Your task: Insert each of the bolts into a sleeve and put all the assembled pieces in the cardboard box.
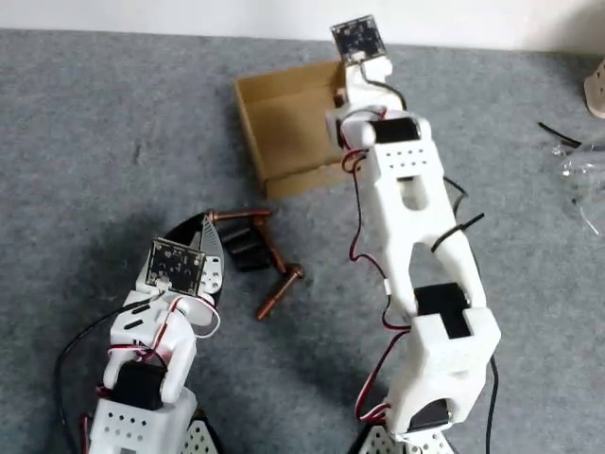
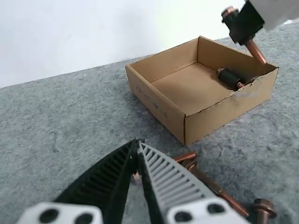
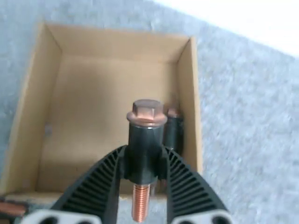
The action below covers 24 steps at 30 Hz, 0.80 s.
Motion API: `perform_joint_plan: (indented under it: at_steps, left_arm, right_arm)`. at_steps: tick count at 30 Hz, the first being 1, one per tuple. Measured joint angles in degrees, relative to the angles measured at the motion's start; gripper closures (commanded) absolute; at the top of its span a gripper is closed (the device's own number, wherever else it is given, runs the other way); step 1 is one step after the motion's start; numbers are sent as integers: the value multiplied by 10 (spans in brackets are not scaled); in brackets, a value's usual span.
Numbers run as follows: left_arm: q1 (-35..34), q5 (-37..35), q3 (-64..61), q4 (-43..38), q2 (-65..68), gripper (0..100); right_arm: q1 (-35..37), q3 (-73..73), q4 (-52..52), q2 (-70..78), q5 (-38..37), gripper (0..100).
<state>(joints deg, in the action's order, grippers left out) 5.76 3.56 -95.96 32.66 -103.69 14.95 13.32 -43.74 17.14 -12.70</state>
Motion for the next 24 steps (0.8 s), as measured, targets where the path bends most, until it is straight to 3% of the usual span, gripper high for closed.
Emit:
perform_joint_plan:
  at_steps: [21,24]
  left_arm:
    - [0,2,0,-10,0,989]
    - [0,2,0,-10,0,989]
  right_arm:
    - [0,146,33,250,0,987]
    - [0,147,33,249,0,923]
